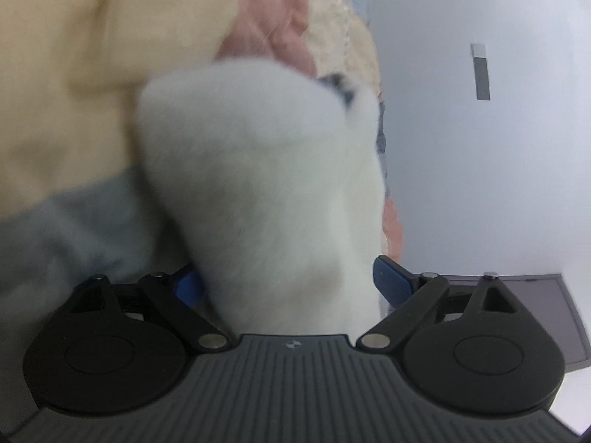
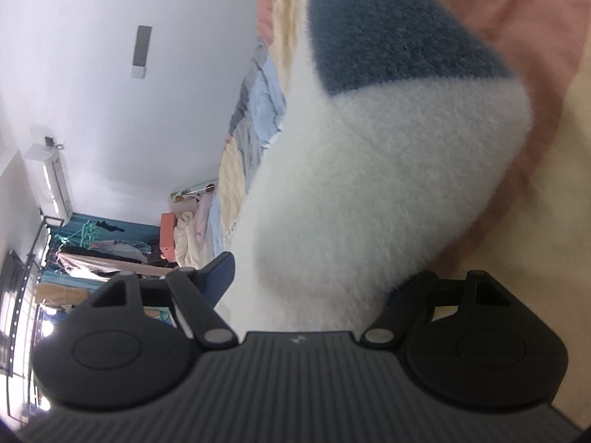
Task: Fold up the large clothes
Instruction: 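Lift the rolled sweater with both grippers and carry it up the bed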
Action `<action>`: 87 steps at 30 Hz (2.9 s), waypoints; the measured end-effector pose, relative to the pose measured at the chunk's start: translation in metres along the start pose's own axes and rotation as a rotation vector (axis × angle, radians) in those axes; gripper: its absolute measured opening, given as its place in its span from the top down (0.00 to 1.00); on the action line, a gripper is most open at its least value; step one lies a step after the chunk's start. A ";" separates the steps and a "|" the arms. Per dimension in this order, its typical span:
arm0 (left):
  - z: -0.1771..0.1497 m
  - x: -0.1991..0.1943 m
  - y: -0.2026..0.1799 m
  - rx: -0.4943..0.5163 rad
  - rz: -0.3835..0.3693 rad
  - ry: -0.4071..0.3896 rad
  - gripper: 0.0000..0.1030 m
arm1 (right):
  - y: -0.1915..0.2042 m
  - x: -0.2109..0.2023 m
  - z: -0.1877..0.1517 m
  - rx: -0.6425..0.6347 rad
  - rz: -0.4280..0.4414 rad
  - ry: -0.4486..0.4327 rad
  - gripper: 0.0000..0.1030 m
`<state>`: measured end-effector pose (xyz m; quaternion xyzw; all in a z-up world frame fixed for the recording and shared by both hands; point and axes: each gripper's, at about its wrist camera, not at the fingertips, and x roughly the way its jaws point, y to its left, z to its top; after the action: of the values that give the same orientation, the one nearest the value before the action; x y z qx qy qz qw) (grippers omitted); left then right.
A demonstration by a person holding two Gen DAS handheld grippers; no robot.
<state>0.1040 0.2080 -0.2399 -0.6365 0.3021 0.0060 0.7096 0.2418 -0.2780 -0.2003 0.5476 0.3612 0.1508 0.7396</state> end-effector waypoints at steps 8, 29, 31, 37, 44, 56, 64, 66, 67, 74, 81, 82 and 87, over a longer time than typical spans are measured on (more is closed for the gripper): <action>0.001 0.008 -0.011 0.136 0.112 -0.034 0.47 | 0.012 0.019 0.001 -0.130 -0.125 0.004 0.37; -0.031 -0.032 -0.070 0.288 -0.057 -0.002 0.65 | 0.070 -0.054 0.012 -0.386 -0.057 -0.131 0.71; -0.040 -0.030 -0.086 0.303 -0.080 0.007 0.65 | 0.079 -0.066 0.023 -0.402 -0.034 -0.154 0.71; -0.063 -0.005 -0.155 0.354 -0.174 0.036 0.65 | 0.112 -0.101 0.075 -0.416 0.049 -0.225 0.71; -0.088 0.056 -0.257 0.481 -0.243 0.051 0.65 | 0.152 -0.118 0.155 -0.461 0.096 -0.305 0.71; -0.122 0.234 -0.322 0.635 -0.227 0.108 0.65 | 0.107 -0.087 0.276 -0.439 0.091 -0.353 0.71; -0.149 0.318 -0.274 0.725 -0.145 0.125 0.65 | 0.012 -0.053 0.293 -0.382 0.075 -0.393 0.71; -0.148 0.335 -0.255 0.708 -0.098 0.176 0.65 | -0.011 -0.049 0.287 -0.387 0.036 -0.394 0.71; -0.146 0.343 -0.242 0.673 -0.087 0.196 0.65 | -0.022 -0.048 0.284 -0.393 0.024 -0.396 0.71; -0.135 0.355 -0.178 0.587 -0.159 0.195 0.59 | -0.062 -0.052 0.258 -0.401 0.064 -0.420 0.71; -0.146 0.337 -0.176 0.635 -0.164 0.177 0.54 | -0.074 -0.047 0.262 -0.297 0.078 -0.403 0.66; -0.146 0.333 -0.177 0.638 -0.156 0.186 0.52 | -0.072 -0.048 0.262 -0.292 0.068 -0.401 0.65; -0.150 0.292 -0.175 0.683 -0.103 0.160 0.40 | -0.076 -0.070 0.243 -0.252 0.023 -0.423 0.63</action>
<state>0.3482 -0.0707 -0.2103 -0.3753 0.3089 -0.1811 0.8549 0.3499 -0.5183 -0.2107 0.4746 0.1706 0.0851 0.8593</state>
